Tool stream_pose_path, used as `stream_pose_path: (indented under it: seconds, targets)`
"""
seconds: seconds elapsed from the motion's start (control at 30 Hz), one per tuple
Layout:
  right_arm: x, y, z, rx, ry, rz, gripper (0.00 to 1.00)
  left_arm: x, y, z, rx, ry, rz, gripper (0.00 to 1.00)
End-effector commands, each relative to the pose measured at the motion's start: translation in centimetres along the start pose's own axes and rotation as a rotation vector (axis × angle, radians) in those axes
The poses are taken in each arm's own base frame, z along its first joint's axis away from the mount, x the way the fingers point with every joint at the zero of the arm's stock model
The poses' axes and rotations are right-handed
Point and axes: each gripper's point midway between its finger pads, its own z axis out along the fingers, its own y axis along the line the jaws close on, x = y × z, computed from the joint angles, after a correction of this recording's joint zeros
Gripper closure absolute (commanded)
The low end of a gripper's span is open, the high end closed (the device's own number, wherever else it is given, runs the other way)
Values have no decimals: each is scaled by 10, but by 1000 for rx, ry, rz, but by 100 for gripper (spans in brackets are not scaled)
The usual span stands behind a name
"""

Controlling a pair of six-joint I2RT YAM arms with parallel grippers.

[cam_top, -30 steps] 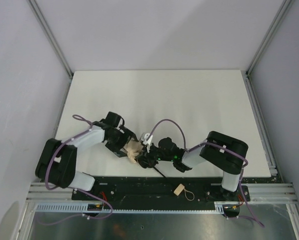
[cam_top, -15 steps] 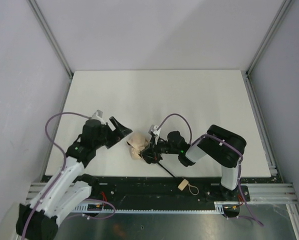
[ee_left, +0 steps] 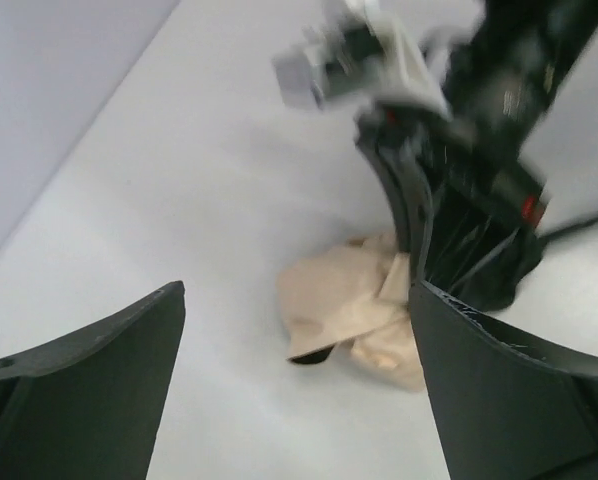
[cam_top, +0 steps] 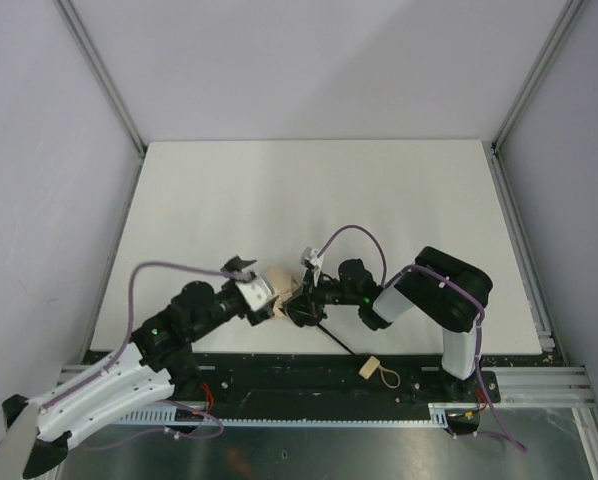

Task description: Put away the umbrella

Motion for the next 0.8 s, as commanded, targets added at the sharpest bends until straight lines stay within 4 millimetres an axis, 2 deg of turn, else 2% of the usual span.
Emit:
stream_pose_path:
  seconds: [0.0,0.1,0.2,0.33,0.47,0.57,0.77]
  targets:
    - [93,-22,-37,131,290,183,100,32,6,9,-28,-11,529,2]
    - [90,-22,-38,127,283,189,100,47,-8,18,41,2,604,1]
    - [88,-21,-36,111,270,199,100,49,-17,25,68,-36,643,1]
    - [92,-18,-35,95,264,218,100,67,-33,37,165,-6,703,0]
    - [93,-14,-35,86,260,221,100,64,-47,51,247,-18,720,1]
    - [91,-13,-35,86,259,215,100,71,-61,57,352,10,706,0]
    - [87,-13,-36,85,252,209,100,77,-55,75,388,53,721,1]
